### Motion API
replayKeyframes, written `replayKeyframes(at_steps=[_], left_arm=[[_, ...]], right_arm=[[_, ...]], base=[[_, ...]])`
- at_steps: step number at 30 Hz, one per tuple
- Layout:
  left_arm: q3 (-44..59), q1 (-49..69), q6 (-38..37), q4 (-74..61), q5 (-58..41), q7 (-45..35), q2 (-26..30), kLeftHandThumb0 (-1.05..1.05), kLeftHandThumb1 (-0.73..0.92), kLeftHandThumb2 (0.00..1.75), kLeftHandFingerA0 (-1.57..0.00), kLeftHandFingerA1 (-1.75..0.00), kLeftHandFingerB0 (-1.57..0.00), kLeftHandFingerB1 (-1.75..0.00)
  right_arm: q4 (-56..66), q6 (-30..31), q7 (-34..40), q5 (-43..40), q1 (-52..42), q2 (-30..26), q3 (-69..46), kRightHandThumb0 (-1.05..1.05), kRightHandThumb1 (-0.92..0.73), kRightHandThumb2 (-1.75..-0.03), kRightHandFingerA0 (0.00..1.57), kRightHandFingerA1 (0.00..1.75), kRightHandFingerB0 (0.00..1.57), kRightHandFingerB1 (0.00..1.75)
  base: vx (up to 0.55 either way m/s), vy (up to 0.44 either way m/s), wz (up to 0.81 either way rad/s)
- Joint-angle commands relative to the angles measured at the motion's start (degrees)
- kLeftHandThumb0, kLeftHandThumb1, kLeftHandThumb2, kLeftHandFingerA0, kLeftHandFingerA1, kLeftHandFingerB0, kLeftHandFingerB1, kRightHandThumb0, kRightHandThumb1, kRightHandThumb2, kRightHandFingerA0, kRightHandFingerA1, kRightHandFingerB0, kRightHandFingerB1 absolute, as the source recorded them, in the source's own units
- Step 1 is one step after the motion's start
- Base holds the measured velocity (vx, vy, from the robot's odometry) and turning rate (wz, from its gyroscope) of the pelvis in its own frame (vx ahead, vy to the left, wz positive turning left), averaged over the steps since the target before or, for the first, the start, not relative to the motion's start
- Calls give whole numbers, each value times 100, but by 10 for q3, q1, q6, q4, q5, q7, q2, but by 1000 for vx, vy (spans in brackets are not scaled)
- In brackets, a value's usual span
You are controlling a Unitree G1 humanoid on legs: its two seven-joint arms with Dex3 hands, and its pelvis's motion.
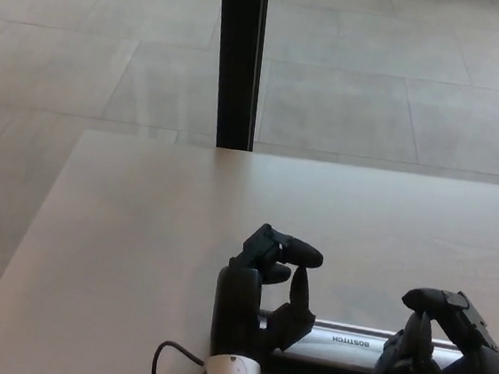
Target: A hole pucnch is kept on the middle on the desk infront of the robot and the robot uses both its hands as fists to press on it and use it
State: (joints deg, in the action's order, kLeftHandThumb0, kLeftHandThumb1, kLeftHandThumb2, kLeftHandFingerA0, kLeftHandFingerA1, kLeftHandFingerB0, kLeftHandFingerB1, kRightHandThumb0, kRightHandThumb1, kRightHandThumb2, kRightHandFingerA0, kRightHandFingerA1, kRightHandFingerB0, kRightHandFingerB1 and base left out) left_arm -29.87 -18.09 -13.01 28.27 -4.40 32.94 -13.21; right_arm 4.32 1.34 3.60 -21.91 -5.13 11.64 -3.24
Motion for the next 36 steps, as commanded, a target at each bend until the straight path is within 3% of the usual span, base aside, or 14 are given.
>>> replayKeyframes(at_steps=[1, 2, 8, 9, 10, 12, 15, 18, 19, 21, 22, 25, 27, 36], left_arm=[[-77, 41, -112, 187, 156, 229, -184, -40, 74, 89, -93, -175, -68, -172], [-79, 28, -120, 204, 157, 230, -186, -39, 74, 90, -94, -175, -70, -172], [-76, -8, -99, 247, 156, 255, -195, -37, 73, 90, -96, -175, -72, -174], [-59, -11, -109, 254, 139, 246, -195, -42, 76, 81, -95, -175, -72, -168], [-45, -17, -112, 261, 130, 245, -194, -43, 78, 80, -96, -175, -72, -165], [-26, -28, -124, 278, 120, 257, -197, -43, 78, 80, -91, -175, -77, -162], [-5, -33, -126, 296, 109, 265, -203, -40, 76, 83, -88, -175, -71, -155], [7, -35, -138, 312, 100, 253, -205, -37, 78, 78, -90, -175, -69, -170], [9, -35, -142, 315, 100, 251, -204, -38, 77, 77, -91, -175, -69, -170], [7, -41, -140, 322, 109, 260, -201, -39, 79, 77, -90, -175, -69, -167], [4, -44, -136, 326, 116, 264, -198, -39, 80, 77, -90, -175, -69, -170], [0, -50, -127, 335, 131, 272, -193, -40, 80, 77, -89, -175, -62, -175], [0, -51, -136, 338, 133, 271, -192, -41, 82, 75, -91, -175, -68, -175], [-1, -47, -165, 348, 141, 265, -192, -38, 80, 76, -88, -175, -63, -175]], right_arm=[[-159, -143, 33, -35, 21, 55, -103, -25, -55, -103, 92, 164, 84, 150], [-149, -90, -1, -130, 29, 71, -129, -34, -58, -96, 89, 165, 82, 151], [-168, -67, 46, -125, 55, 67, -141, -34, -57, -83, 87, 158, 81, 141], [-195, -107, 40, -71, 54, 48, -127, -26, -54, -105, 91, 165, 82, 154], [-218, -134, 42, -28, 55, 32, -117, -26, -56, -102, 92, 168, 81, 153], [-244, -157, 51, 14, 56, 10, -105, -24, -51, -116, 95, 175, 82, 159], [-267, -161, 66, 44, 53, -4, -93, -22, -53, -114, 92, 175, 80, 158], [-292, -181, 57, 37, 58, -4, -96, -22, -48, -114, 92, 175, 83, 157], [-297, -186, 56, 35, 59, -2, -96, -28, -47, -114, 121, 138, 107, 129], [-303, -187, 57, 34, 62, 0, -97, -28, -47, -114, 120, 138, 108, 129], [-310, -190, 56, 36, 63, -2, -97, -22, -50, -114, 92, 175, 84, 159], [-324, -187, 33, -1, 72, 8, -105, -21, -48, -113, 89, 175, 81, 159], [-326, -186, 32, -7, 73, 11, -106, -22, -47, -113, 88, 175, 80, 159], [-339, -210, 49, 21, 74, 7, -100, -22, -47, -114, 91, 175, 83, 160]], base=[[0, 0, 0], [0, 0, 0], [0, 0, 0], [0, 0, 0], [0, 0, 0], [0, 0, 0], [0, 0, 0], [0, 0, 0], [0, 0, 0], [0, 0, 0], [0, 0, 0], [0, 0, 0], [0, 0, 0], [0, 0, 0]])
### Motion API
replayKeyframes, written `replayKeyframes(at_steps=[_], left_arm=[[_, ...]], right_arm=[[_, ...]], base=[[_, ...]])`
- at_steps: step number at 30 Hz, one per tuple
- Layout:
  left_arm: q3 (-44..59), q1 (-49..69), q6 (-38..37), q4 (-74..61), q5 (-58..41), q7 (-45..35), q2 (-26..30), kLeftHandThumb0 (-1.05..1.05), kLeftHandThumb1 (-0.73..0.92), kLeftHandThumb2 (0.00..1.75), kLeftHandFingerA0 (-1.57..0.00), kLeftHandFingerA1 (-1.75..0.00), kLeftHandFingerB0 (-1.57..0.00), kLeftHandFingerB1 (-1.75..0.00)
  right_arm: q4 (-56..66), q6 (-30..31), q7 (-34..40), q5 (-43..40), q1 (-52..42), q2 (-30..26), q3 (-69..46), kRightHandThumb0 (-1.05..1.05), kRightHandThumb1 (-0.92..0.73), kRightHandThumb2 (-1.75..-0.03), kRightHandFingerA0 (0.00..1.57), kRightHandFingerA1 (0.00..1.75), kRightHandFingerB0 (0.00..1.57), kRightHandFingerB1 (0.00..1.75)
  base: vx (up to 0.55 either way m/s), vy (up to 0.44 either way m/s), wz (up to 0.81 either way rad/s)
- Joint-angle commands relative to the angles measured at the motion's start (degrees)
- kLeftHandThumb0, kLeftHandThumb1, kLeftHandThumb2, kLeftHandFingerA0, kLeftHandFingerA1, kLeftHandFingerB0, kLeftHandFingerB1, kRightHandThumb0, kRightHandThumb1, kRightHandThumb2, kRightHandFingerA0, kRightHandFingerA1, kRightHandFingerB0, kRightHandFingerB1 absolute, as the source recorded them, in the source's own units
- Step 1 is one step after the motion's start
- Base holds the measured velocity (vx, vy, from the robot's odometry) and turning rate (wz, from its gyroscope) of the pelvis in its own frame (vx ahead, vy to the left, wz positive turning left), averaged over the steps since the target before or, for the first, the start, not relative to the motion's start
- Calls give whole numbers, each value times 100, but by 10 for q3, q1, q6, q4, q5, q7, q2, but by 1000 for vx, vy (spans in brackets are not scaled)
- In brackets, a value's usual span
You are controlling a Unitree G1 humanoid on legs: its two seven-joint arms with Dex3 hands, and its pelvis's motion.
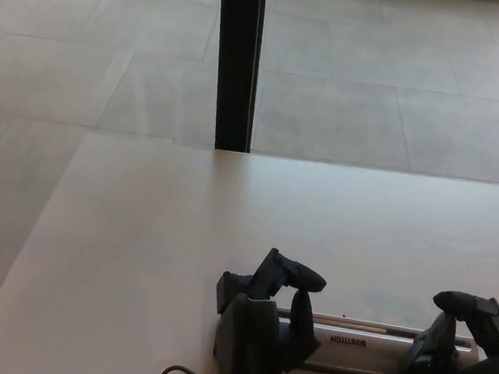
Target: A hole pucnch is kept on the middle on the desk infront of the robot and the robot uses both its hands as fists to press on it and use it
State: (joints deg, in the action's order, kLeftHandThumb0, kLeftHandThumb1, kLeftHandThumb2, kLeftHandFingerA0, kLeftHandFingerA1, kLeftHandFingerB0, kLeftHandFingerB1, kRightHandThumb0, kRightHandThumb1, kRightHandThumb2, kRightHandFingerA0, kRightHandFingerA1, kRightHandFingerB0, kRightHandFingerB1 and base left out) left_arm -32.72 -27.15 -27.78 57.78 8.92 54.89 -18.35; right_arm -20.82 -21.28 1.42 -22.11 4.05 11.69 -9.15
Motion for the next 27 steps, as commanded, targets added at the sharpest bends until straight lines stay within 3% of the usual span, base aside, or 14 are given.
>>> replayKeyframes(at_steps=[1, 4, 5, 7, 9, 12, 13, 15, 18, 19, 20, 23, 26, 27], left_arm=[[28, 45, -19, 55, 9, 47, -141, -38, 80, 76, -88, -175, -63, -175], [29, 46, -26, 54, 12, 54, -144, -40, 82, 75, -91, -175, -69, -167], [29, 41, -26, 52, 16, 64, -145, -39, 81, 77, -90, -175, -75, -160], [32, 40, -27, 48, 14, 62, -152, -40, 82, 77, -90, -175, -74, -161], [42, 39, -46, 7, -11, 18, -153, -36, 82, 79, -90, -175, -66, -173], [57, 45, -50, -55, -67, -59, -160, -37, 81, 78, -89, -175, -63, -167], [38, 47, -40, -112, -85, -105, -155, -35, 85, 81, -89, -175, -57, -175], [10, 49, 3, -214, -120, -161, -143, -38, 79, 83, -87, -175, -60, -175], [-15, 23, 73, -331, -124, -192, -106, -38, 78, 91, -88, -175, -61, -175], [-17, 11, 113, -403, -145, -211, -81, -36, 77, 93, -89, -175, -63, -175], [-13, -4, 142, -462, -173, -232, -60, -31, 76, 99, -90, -175, -63, -175], [0, -21, 197, -539, -189, -240, -29, -33, 70, 108, -92, -175, -62, -175], [29, -49, 240, -618, -245, -275, 26, -38, 67, 105, -100, -175, -67, -175], [52, -57, 258, -658, -262, -290, 71, -40, 66, 98, -98, -175, -68, -174]], right_arm=[[-90, 14, 70, 23, -18, 6, -41, -22, -47, -114, 91, 175, 83, 160], [-94, -8, 74, 37, -21, 4, -42, -20, -47, -116, 90, 175, 81, 158], [-90, -14, 76, 42, -19, 2, -41, -19, -46, -118, 101, 175, 74, 151], [-74, -16, 87, 60, -24, -3, -38, -26, -51, -112, 94, 175, 81, 157], [13, 48, 119, 68, -14, -5, -34, -24, -56, -110, 99, 175, 81, 158], [81, 110, 101, 46, -1, -28, -28, -28, -60, -108, 98, 175, 77, 156], [132, 154, 91, 32, 7, -54, -28, -24, -64, -108, 101, 175, 73, 146], [200, 226, 78, 18, 23, -96, -26, -28, -72, -93, 97, 175, 67, 145], [281, 321, 67, -28, 49, -155, -30, -27, -74, -91, 91, 175, 63, 146], [312, 355, 58, -54, 65, -188, -35, -25, -67, -102, 93, 175, 67, 146], [344, 408, 59, -69, 80, -227, -40, -27, -66, -103, 96, 175, 69, 144], [377, 438, 62, -88, 88, -261, -50, -24, -61, -107, 97, 175, 71, 140], [401, 469, 54, -128, 91, -318, -77, -21, -59, -111, 98, 175, 74, 138], [407, 474, 45, -143, 85, -350, -99, -21, -60, -112, 100, 175, 74, 134]], base=[[0, 0, 0], [0, 0, 0], [0, 0, 0], [0, 0, 0], [0, 0, 0], [0, 0, 0], [0, 0, 0], [7, 0, 4], [25, 0, 3], [0, 0, 0], [0, 0, 0], [0, 0, 0], [0, 0, 0], [0, 0, 0]])
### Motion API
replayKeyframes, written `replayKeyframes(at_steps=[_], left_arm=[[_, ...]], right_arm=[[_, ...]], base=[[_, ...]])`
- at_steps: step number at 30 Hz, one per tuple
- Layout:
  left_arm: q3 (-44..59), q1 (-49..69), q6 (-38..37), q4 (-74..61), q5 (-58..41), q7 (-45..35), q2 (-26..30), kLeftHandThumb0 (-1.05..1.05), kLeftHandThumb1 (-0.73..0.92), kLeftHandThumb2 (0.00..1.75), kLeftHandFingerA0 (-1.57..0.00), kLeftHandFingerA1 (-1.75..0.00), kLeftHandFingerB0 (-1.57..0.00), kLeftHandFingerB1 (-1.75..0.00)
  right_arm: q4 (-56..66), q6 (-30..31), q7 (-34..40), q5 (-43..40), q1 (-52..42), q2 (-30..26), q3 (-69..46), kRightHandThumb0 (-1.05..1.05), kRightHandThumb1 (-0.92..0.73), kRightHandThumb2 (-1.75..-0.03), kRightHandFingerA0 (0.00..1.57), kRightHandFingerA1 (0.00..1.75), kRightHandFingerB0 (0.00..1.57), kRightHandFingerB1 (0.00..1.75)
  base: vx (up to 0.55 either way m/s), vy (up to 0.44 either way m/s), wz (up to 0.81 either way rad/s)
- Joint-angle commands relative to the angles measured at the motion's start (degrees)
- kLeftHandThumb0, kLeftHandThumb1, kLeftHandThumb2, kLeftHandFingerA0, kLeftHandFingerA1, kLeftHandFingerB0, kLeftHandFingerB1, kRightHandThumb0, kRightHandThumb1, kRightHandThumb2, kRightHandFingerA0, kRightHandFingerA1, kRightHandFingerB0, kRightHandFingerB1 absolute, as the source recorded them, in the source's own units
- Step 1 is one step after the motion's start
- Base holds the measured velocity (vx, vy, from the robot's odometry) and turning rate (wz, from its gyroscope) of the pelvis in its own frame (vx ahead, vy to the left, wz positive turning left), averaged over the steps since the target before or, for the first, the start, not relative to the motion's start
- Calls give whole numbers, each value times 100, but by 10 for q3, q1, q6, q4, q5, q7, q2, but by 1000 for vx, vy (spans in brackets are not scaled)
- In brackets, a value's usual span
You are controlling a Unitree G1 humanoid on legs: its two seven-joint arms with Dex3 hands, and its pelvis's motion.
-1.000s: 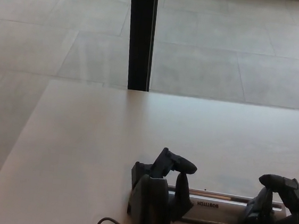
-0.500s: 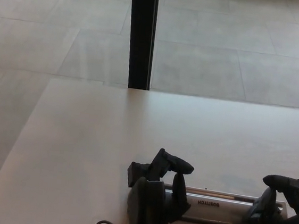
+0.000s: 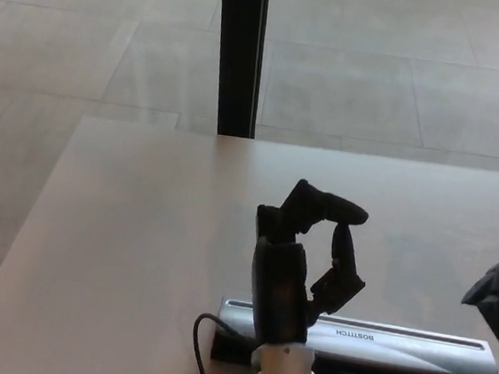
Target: A hole pucnch is kept on the middle on the desk infront of the robot and the robot uses both its hands as fists to press on it and use it
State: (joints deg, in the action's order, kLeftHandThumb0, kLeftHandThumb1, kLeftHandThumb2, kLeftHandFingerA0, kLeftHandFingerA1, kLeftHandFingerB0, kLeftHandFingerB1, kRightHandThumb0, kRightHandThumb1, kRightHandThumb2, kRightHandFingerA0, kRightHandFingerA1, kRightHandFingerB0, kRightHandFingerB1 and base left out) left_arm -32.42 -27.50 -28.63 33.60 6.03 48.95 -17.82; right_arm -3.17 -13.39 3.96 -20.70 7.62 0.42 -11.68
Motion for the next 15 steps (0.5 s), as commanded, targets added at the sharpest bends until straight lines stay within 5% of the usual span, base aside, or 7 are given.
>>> replayKeyframes(at_steps=[1, 5, 6, 7, 9, 12, 15], left_arm=[[65, -55, 273, -439, -239, -241, 99, -40, 66, 98, -98, -175, -68, -174], [119, -41, 306, -490, -302, -256, 174, -37, 66, 96, -100, -175, -71, -175], [153, -28, 314, -511, -328, -258, 214, -36, 68, 94, -98, -175, -69, -175], [184, -15, 304, -513, -341, -270, 251, -37, 69, 92, -98, -175, -69, -175], [251, 17, 303, -518, -358, -286, 327, -39, 69, 90, -98, -175, -71, -175], [390, 102, 299, -496, -400, -292, 421, -27, 74, 91, -93, -175, -61, -175], [488, 162, 310, -446, -413, -302, 473, -25, 71, 89, -96, -175, -63, -172]], right_arm=[[232, 390, 7, -157, 43, -260, -89, -21, -60, -112, 100, 175, 74, 134], [224, 393, -1, -201, 22, -305, -139, -20, -62, -113, 103, 175, 76, 131], [215, 388, -1, -208, 12, -321, -166, -29, -58, -114, 124, 142, 85, 112], [200, 381, -1, -209, 3, -332, -193, -22, -55, -105, 104, 175, 76, 138], [161, 362, -9, -212, -16, -357, -251, -23, -48, -111, 105, 175, 78, 144], [59, 334, -20, -179, -44, -408, -345, -45, -37, -107, 111, 175, 100, 117], [-42, 324, -10, -164, -57, -447, -410, -40, -48, -98, 107, 175, 96, 104]], base=[[0, 0, 0], [0, 0, 0], [0, 0, 0], [0, 0, 0], [0, 0, 0], [0, 0, 0], [0, 0, 0]])
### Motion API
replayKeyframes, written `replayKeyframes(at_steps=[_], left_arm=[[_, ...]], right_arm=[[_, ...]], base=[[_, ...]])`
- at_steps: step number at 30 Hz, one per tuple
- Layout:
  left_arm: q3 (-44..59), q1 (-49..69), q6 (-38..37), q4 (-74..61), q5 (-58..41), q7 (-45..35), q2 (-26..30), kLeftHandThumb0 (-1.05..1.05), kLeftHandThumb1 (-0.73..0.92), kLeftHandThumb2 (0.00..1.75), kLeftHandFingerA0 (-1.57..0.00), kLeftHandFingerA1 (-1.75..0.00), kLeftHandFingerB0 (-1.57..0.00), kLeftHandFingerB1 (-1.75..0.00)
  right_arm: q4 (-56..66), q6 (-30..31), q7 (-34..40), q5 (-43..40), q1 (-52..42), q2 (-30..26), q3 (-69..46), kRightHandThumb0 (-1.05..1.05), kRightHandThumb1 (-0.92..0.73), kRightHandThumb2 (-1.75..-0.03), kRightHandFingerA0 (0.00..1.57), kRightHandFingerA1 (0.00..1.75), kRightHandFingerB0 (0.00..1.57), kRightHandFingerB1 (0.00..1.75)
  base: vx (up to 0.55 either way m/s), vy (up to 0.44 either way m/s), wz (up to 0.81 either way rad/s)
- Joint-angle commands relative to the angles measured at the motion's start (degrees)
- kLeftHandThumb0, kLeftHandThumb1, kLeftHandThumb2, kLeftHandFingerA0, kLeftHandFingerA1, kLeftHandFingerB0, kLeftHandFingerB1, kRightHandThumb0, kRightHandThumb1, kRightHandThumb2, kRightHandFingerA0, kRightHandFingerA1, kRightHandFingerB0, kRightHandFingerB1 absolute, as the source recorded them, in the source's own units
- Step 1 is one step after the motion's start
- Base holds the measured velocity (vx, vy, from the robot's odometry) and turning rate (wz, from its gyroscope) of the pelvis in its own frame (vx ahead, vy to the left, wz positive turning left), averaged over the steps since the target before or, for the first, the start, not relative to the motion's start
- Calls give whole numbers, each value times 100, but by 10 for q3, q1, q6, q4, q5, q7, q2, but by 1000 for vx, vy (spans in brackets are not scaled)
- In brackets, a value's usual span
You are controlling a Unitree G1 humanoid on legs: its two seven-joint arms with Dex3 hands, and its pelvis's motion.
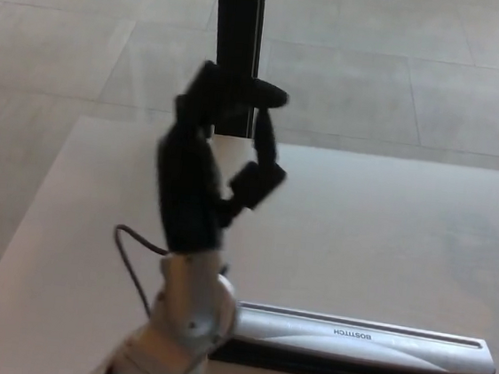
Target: A hole pucnch is kept on the middle on the desk infront of the robot and the robot uses both its hands as fists to press on it and use it
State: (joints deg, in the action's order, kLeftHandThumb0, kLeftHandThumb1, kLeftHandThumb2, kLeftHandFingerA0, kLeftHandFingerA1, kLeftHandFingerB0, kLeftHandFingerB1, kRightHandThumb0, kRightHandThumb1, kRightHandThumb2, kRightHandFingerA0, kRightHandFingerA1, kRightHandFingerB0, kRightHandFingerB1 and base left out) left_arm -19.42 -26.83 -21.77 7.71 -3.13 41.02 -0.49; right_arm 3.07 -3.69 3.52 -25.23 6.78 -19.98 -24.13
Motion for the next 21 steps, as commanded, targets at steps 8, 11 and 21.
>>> replayKeyframes(at_steps=[8, 11, 21], left_arm=[[536, 310, 253, 7, -309, -233, 350, -54, 57, 80, -112, -170, -93, -145], [560, 356, 210, 97, -293, -228, 332, -66, 46, 98, -126, -167, -109, -144], [605, 383, 180, 277, -325, -183, 215, -50, 34, 107, -145, -149, -117, -132]], right_arm=[[-360, 132, 33, -80, -122, -303, -392, -50, -68, -76, 104, 162, 75, 103], [-427, 117, 77, -66, -146, -303, -396, -55, -69, -75, 95, 160, 59, 93], [-592, 17, 99, -96, -136, -218, -389, -49, -56, -91, 103, 171, 64, 123]], base=[[0, 0, 0], [0, 0, 0], [0, 0, 0]])
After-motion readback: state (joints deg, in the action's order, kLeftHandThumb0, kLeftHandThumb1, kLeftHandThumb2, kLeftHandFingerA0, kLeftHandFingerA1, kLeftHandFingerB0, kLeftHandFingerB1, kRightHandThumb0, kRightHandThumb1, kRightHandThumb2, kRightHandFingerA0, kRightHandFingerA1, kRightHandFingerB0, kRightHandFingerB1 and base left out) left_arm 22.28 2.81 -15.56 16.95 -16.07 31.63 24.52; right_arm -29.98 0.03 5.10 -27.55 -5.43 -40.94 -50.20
